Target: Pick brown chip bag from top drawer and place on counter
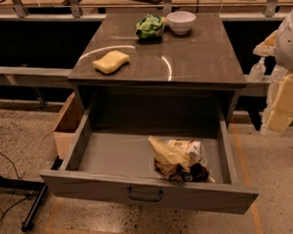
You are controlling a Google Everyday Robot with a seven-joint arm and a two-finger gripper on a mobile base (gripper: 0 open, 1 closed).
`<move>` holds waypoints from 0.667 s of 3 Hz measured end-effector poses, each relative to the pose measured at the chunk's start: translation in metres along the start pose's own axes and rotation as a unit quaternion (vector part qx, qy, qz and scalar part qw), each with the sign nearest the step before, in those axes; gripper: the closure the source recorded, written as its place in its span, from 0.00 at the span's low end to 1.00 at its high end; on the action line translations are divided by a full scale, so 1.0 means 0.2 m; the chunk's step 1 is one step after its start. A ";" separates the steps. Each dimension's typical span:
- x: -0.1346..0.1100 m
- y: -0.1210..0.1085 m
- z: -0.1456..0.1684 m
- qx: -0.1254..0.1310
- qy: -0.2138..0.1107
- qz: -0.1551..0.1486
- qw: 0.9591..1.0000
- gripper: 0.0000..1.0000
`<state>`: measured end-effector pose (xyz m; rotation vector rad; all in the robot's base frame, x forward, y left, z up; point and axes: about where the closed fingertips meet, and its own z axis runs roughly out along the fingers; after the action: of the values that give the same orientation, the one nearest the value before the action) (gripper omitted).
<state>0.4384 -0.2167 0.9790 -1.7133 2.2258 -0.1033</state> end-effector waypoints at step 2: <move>0.00 0.01 0.08 -0.010 -0.031 0.004 0.999 0.00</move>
Offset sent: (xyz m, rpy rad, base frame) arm 0.0100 0.0124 -0.0607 0.2430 0.0339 0.0459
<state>0.4411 -0.2127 0.9632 -1.6936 2.1962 -0.0241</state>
